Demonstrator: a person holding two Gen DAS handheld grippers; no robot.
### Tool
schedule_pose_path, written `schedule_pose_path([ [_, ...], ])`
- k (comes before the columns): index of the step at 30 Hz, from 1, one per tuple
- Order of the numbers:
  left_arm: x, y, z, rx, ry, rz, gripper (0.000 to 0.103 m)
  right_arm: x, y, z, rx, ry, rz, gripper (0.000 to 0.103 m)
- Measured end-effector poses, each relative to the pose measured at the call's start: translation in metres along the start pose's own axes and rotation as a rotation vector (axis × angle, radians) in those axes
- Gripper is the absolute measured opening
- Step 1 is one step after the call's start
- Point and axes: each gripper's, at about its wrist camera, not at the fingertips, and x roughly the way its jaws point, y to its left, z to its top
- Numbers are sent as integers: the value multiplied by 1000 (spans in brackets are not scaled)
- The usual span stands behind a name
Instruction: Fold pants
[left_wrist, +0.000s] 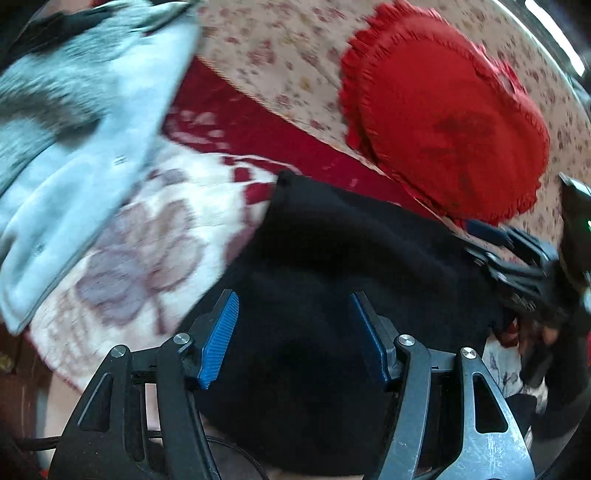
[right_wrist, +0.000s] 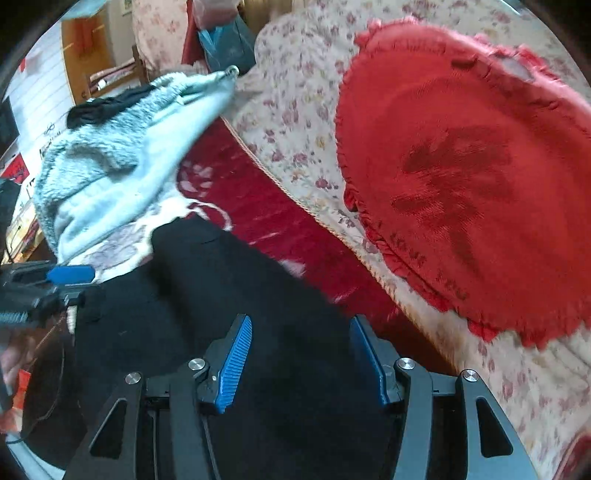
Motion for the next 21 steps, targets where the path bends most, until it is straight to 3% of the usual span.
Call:
schedule_pose_path([
  [3,14,-14,11,43,12,-7,62,23,-12,8,-57,49,38,54],
  [7,47,-25,24,89,69,56,63,45,-21,9,-98,124,128,54],
  [9,57,-25,27,95,58,87,72,53,-27,6,-67,132,200,53],
  [11,61,-23,29,88,40,119,80,52,-26,3,-52,105,218,41],
  [13,62,-17,30,64,44,102,80,43,-18,2,-60,76,226,6],
  [16,54,-6,30,35,46,95,80,14,0,-1,-80,32,199,5],
  [21,10,32,20,-65,-40,115,80,-66,21,-15,-32,-98,201,5],
])
